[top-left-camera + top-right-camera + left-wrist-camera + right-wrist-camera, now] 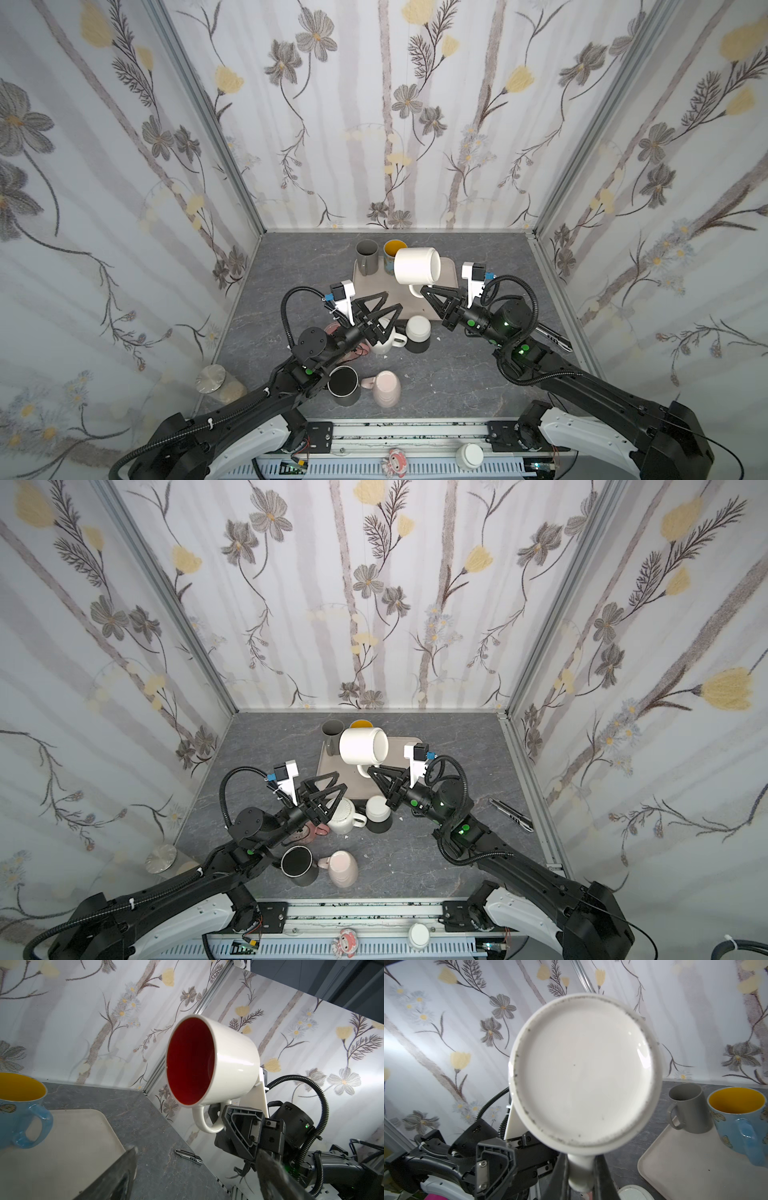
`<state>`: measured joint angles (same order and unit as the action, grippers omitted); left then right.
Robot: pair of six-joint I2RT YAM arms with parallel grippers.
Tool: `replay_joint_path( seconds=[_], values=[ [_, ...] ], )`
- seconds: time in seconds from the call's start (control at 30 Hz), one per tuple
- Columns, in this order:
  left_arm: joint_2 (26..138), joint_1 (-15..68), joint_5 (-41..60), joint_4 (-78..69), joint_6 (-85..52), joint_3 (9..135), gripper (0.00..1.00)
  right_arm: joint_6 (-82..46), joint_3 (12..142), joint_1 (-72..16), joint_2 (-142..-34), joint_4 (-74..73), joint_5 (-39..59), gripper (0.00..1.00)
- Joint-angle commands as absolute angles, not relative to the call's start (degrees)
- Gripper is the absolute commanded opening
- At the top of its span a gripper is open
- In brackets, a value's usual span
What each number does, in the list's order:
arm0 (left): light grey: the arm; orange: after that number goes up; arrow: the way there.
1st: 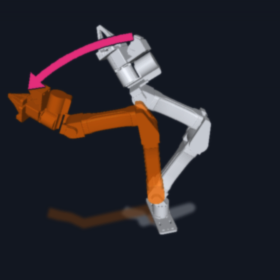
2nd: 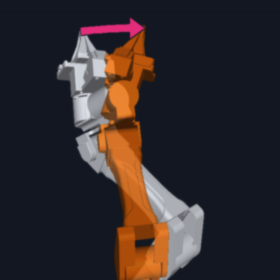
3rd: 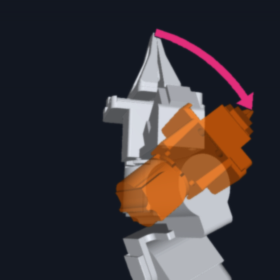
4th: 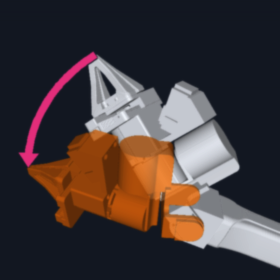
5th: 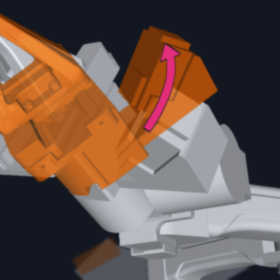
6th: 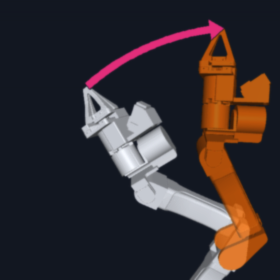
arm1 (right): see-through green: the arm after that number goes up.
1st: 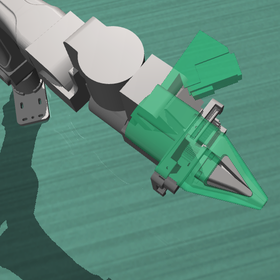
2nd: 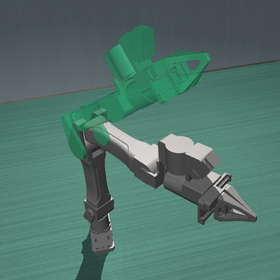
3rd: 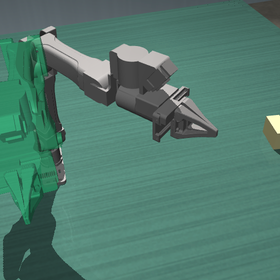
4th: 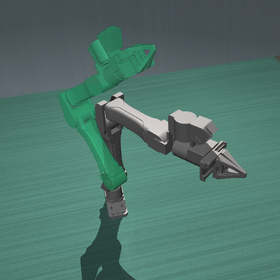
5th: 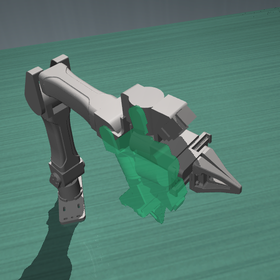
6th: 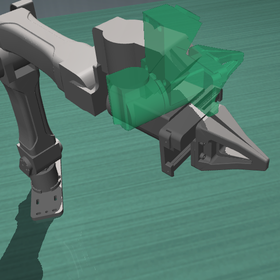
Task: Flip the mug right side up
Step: 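Raise the white mug toward the left gripper while the left gripper approaches, then grasp the white mug with the left gripper while the right gripper holds it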
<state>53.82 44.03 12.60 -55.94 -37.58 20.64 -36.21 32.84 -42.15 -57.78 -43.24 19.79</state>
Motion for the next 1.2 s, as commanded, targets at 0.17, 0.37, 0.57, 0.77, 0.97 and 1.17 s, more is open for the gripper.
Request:
replay_joint_path(
  seconds=[0.17, 0.37, 0.57, 0.77, 0.97, 1.17],
  values=[
    [58.9, 44.0, 18.8, -70.8, -42.2, 22.1, 0.54, -43.2, 31.7, -43.4, -59.5, -60.4, 25.5, 0.00],
    [60.0, 44.1, 18.9, -72.1, -42.8, 22.9, 0.42, -43.3, 32.8, -44.9, -61.8, -61.4, 25.6, 0.00],
    [60.3, 44.5, 19.5, -72.3, -43.4, 23.8, 0.30, -44.1, 32.9, -46.3, -64.4, -64.1, 25.1, 0.00],
    [61.1, 44.9, 19.2, -72.7, -44.0, 24.1, 0.28, -44.8, 33.5, -46.6, -67.0, -66.1, 26.0, 0.00],
    [61.1, 45.0, 18.5, -72.7, -44.3, 24.1, 0.11, -45.0, 33.2, -46.6, -67.3, -65.9, 26.0, 0.00],
    [60.2, 45.0, 16.8, -67.6, -43.2, 25.4, 0.00, -43.4, 32.8, -48.3, -66.2, -62.9, 24.4, 0.07]
  ],
)
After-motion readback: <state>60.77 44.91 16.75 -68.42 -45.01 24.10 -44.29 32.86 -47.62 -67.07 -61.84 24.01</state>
